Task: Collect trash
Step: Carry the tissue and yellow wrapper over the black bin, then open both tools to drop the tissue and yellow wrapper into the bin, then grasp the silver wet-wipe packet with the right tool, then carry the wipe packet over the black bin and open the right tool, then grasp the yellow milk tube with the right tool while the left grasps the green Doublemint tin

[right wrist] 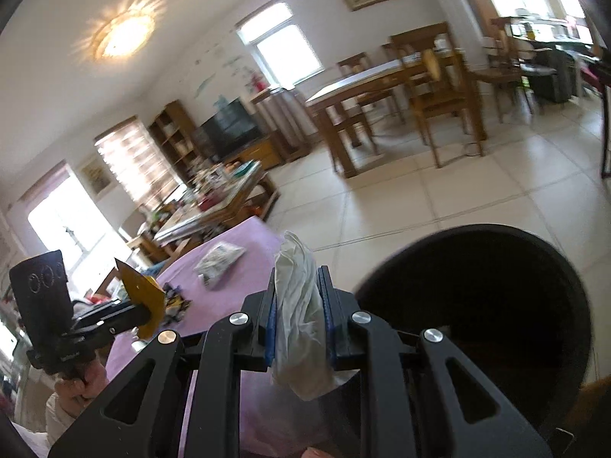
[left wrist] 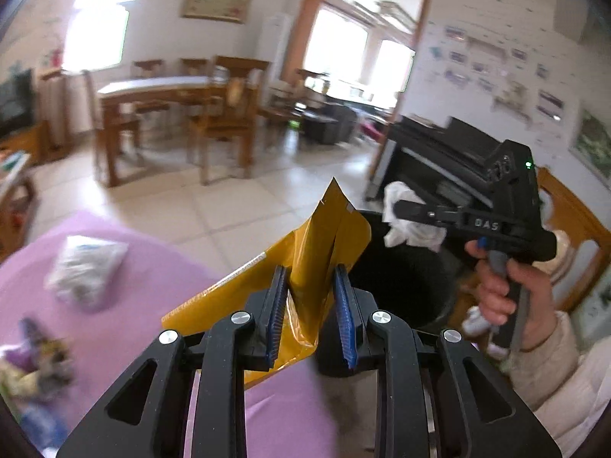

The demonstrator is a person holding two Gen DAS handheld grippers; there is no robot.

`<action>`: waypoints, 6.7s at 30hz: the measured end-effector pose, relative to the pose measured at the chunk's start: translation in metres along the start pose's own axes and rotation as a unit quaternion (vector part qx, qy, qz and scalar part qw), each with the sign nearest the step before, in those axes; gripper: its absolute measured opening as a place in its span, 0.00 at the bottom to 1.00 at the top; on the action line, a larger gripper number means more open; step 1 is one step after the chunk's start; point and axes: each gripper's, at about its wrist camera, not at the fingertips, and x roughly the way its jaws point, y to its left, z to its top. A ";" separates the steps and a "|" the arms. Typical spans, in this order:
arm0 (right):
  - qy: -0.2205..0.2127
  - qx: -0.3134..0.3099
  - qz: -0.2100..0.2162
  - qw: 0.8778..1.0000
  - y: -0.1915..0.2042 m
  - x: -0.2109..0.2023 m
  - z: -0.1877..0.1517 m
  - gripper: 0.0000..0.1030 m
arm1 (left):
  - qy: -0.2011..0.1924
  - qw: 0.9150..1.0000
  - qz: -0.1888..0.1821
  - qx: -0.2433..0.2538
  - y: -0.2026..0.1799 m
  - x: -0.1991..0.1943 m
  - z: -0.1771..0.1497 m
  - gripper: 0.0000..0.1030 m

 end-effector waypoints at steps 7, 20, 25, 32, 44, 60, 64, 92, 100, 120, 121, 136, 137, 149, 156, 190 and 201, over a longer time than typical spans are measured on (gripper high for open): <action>-0.018 0.048 -0.030 0.998 -0.049 -0.019 -0.007 0.19 | 0.038 0.996 -0.084 0.008 -0.045 0.097 0.011 0.24; -0.021 0.093 -0.043 0.995 -0.096 -0.030 -0.019 0.19 | 0.100 0.987 -0.127 0.010 -0.087 0.206 -0.007 0.24; -0.021 0.102 -0.044 0.994 -0.101 -0.033 -0.022 0.19 | 0.112 0.985 -0.128 0.007 -0.088 0.209 -0.014 0.24; -0.024 0.122 -0.032 0.992 -0.104 -0.036 -0.023 0.76 | 0.117 0.988 -0.101 0.006 -0.090 0.214 -0.009 0.55; -0.012 0.090 -0.029 0.995 -0.062 -0.016 -0.013 0.84 | 0.052 0.998 -0.003 0.025 -0.043 0.101 -0.009 0.75; 0.120 -0.167 0.048 0.977 0.150 0.174 0.008 0.95 | 0.028 0.960 0.234 -0.150 0.199 -0.071 -0.057 0.70; 0.156 -0.271 0.024 0.950 0.196 0.247 0.001 0.95 | 0.066 0.959 0.231 -0.153 0.224 -0.051 -0.055 0.44; 0.171 -0.243 0.060 0.953 0.205 0.258 0.008 0.73 | -0.017 0.966 0.166 -0.198 0.240 -0.060 -0.061 0.02; 0.078 -0.125 0.085 0.985 0.151 0.141 0.014 0.73 | -0.060 0.970 0.146 -0.182 0.189 -0.087 -0.042 0.02; -0.020 0.001 -0.015 1.000 -0.013 -0.007 0.002 0.73 | -0.009 0.993 -0.008 -0.113 0.004 0.062 0.003 0.02; -0.024 0.010 -0.022 0.999 -0.021 -0.011 0.000 0.73 | -0.004 0.994 -0.017 -0.109 -0.005 0.074 0.003 0.02; -0.023 0.067 -0.052 0.996 -0.081 -0.030 -0.021 0.73 | 0.065 0.994 -0.043 -0.075 -0.083 0.194 -0.011 0.02; -0.023 0.070 -0.051 0.996 -0.085 -0.030 -0.021 0.73 | 0.069 0.994 -0.042 -0.074 -0.081 0.196 -0.013 0.02; -0.012 0.086 -0.058 0.995 -0.100 -0.027 -0.027 0.74 | 0.087 0.993 -0.041 -0.065 -0.085 0.204 -0.015 0.02; 0.001 0.098 -0.061 0.993 -0.098 -0.022 -0.027 0.94 | 0.081 0.995 -0.011 -0.053 -0.089 0.188 -0.012 0.73; 0.184 -0.333 0.129 0.916 0.318 0.208 -0.081 0.62 | 0.034 0.904 0.324 -0.275 0.275 -0.157 -0.146 0.61; 0.273 -0.421 0.081 0.861 0.368 0.290 -0.123 0.39 | 0.059 0.916 0.302 -0.259 0.295 -0.127 -0.145 0.40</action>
